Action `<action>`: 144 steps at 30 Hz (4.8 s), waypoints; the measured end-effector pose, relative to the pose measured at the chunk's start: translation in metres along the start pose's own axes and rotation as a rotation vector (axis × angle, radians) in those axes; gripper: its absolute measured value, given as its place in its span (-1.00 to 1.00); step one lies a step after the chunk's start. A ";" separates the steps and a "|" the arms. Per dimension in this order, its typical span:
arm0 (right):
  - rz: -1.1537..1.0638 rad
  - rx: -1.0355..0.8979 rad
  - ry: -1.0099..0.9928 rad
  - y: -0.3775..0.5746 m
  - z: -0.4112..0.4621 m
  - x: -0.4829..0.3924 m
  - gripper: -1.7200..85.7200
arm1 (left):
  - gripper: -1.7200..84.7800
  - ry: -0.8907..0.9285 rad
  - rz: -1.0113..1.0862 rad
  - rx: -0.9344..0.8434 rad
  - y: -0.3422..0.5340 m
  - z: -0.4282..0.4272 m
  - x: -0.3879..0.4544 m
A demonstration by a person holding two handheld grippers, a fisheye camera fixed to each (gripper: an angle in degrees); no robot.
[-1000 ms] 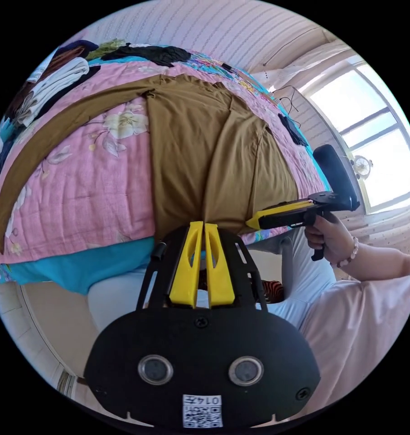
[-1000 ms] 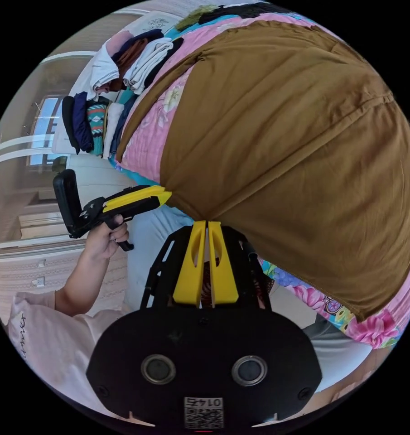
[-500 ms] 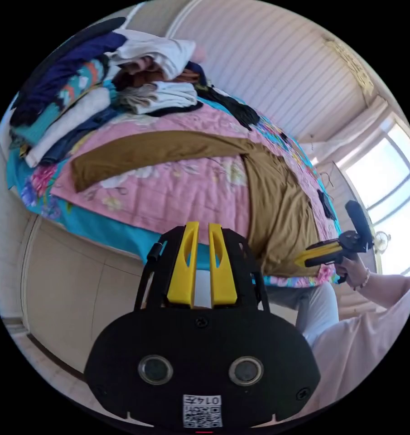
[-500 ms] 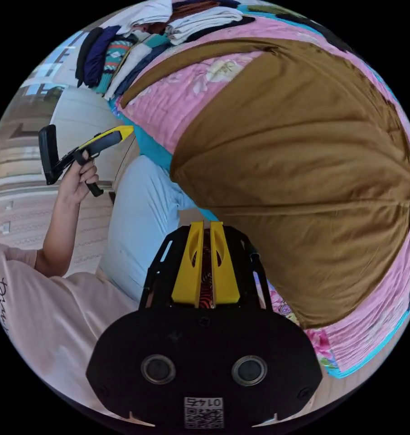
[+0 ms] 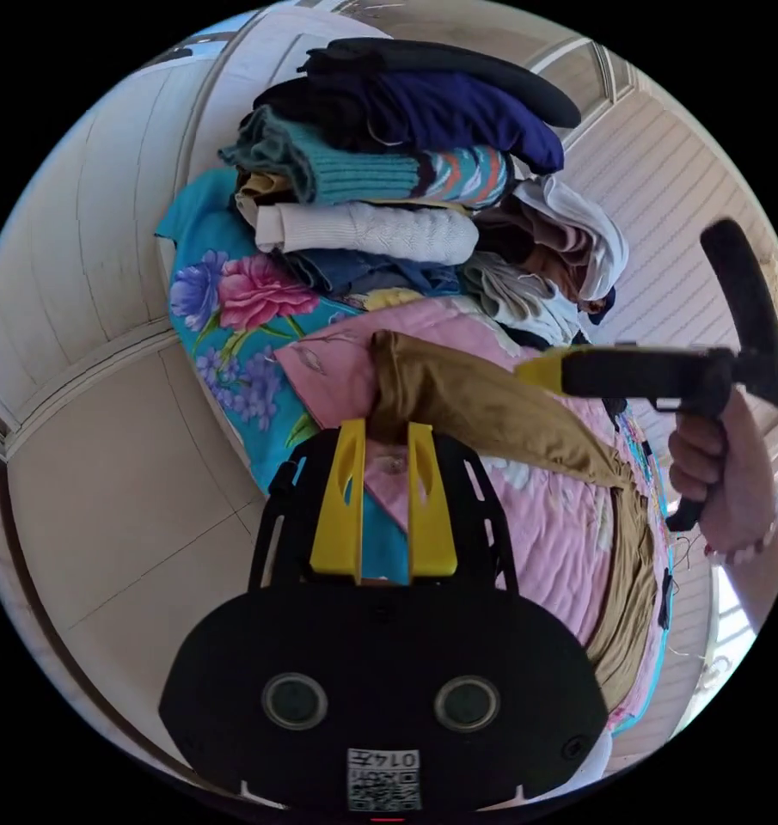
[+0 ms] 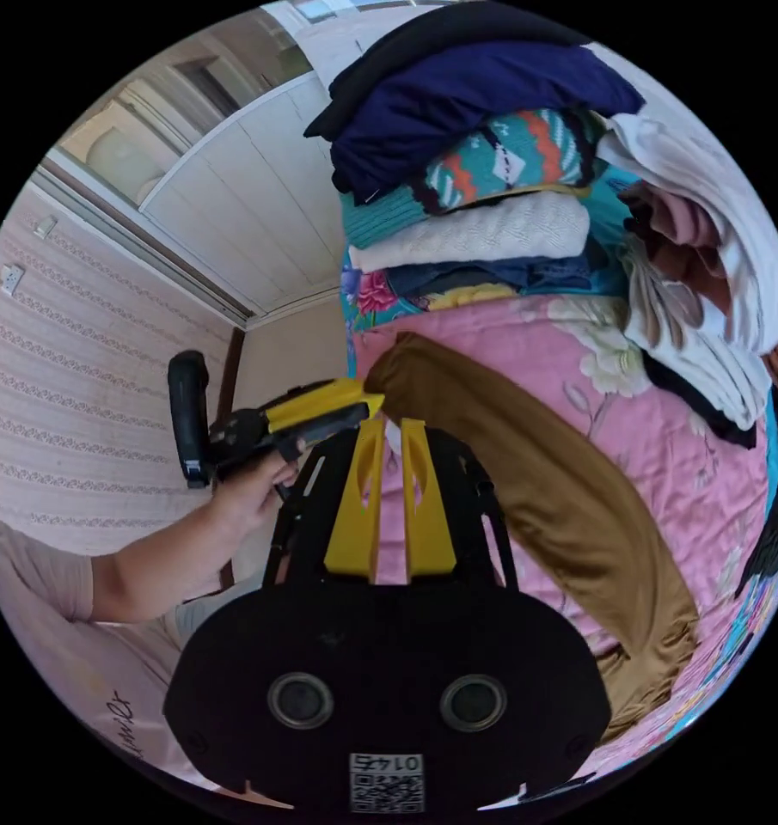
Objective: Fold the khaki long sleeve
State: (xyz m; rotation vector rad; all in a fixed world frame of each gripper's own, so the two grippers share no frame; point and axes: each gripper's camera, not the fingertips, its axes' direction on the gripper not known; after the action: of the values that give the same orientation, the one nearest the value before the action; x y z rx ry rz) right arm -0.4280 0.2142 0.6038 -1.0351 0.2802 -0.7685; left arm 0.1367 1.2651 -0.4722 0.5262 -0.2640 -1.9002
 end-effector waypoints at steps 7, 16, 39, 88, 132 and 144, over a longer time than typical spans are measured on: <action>0.062 -0.133 0.055 -0.035 0.062 0.007 -0.86 | -0.86 -0.051 0.021 0.099 0.025 -0.013 0.011; 0.155 0.096 -0.173 0.063 -0.005 0.039 -0.95 | -0.93 0.014 0.300 0.131 0.040 -0.078 0.058; 0.704 0.876 -0.124 0.668 -0.248 -0.030 -0.96 | -0.96 0.947 1.111 -0.081 0.234 -0.194 0.377; 1.114 0.530 0.188 0.743 -0.309 0.324 -0.95 | -0.98 0.521 0.730 -0.496 -0.026 0.247 0.593; 0.927 0.383 -0.111 0.732 -0.163 0.062 -0.93 | -0.95 0.430 1.100 -0.706 0.214 0.059 0.395; 0.751 0.165 -0.093 0.706 -0.153 0.012 -0.96 | -0.87 0.347 1.360 -0.592 0.280 -0.011 0.371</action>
State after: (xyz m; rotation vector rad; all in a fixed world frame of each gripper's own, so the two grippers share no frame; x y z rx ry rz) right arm -0.1934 0.3030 -0.0734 -0.7228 0.4787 -0.0614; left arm 0.2580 0.8168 -0.4512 0.1452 0.1682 -0.4840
